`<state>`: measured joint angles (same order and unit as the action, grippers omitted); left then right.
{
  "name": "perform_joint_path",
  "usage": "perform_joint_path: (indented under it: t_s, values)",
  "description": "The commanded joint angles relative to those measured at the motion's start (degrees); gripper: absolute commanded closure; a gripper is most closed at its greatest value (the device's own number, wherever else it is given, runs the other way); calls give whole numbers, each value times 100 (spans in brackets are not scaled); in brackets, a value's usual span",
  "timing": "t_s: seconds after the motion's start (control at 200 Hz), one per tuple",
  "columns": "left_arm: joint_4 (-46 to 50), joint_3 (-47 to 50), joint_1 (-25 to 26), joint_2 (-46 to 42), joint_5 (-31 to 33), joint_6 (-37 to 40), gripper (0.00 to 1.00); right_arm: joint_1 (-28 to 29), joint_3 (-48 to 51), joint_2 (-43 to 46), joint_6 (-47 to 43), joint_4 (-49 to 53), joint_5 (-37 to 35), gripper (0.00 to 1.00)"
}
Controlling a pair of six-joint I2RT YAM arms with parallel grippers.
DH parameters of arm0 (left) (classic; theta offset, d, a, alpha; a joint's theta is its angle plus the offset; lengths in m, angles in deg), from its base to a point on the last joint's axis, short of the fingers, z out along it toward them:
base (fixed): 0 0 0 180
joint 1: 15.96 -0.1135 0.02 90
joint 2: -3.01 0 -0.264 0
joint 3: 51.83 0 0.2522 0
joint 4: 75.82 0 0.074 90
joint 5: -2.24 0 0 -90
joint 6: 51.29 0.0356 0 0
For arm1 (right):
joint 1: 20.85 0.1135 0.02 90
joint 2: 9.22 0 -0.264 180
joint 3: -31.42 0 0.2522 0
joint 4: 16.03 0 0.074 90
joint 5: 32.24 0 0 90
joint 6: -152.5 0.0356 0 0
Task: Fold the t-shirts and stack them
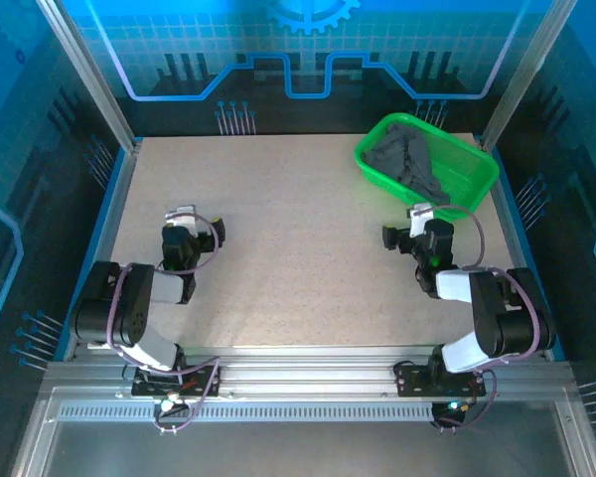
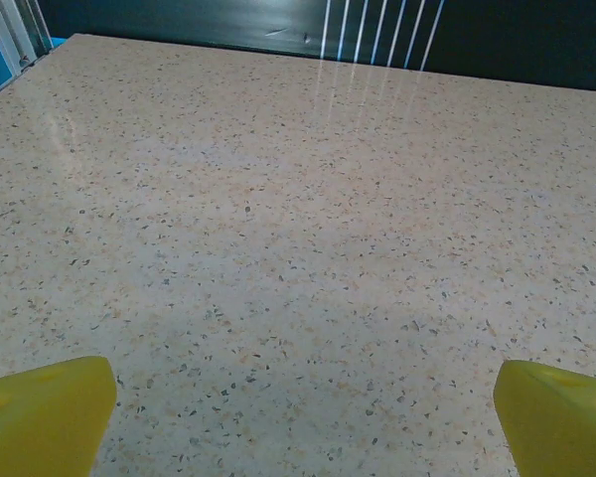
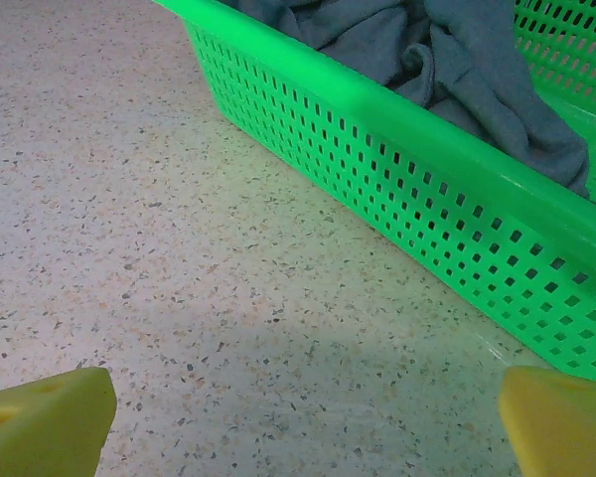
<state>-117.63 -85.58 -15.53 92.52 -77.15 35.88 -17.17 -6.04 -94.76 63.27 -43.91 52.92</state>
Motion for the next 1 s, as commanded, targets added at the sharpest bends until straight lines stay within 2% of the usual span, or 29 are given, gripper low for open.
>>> perform_joint_path:
  t_s: [0.0,0.5,0.565,0.65,0.7,0.755,0.795,0.82,0.87,0.94,0.965,0.995]
  values:
    - [-95,30,-43,-83,-92,48,1,-31,-108,-68,-82,-150,85,0]
    - [-80,22,-43,-88,-6,11,1,-25,-89,-29,-110,-173,128,0]
    - [-400,204,-43,-182,124,23,1,152,-303,321,-201,448,-169,0]
    - [-148,365,210,-845,712,165,1,570,-1029,865,-214,2085,-772,0]
    - [399,280,563,-1429,1127,441,1,908,-1334,1259,-173,2568,-1121,0]
    - [1118,8,853,-2056,1354,542,1,1523,-1634,1703,-228,2772,-1756,0]
    - [1630,-307,1024,-2496,1398,542,1,1773,-2082,1872,222,3153,-2108,0]
    - [2011,-585,1107,-2708,1517,401,1,1776,-2542,1887,682,3901,-1961,0]
    - [3388,-1385,1116,-2997,1665,-566,1,1549,-3591,1686,1419,5313,-1234,0]
    - [6182,-2851,952,-3005,1535,-2683,1,1240,-4598,1105,2597,6285,-1252,0]
    - [6352,-3116,864,-2903,1285,-2944,1,1062,-4899,837,2690,6417,-915,0]
    - [6141,-3255,669,-2753,581,-3065,1,863,-5255,534,2799,6565,-688,0]
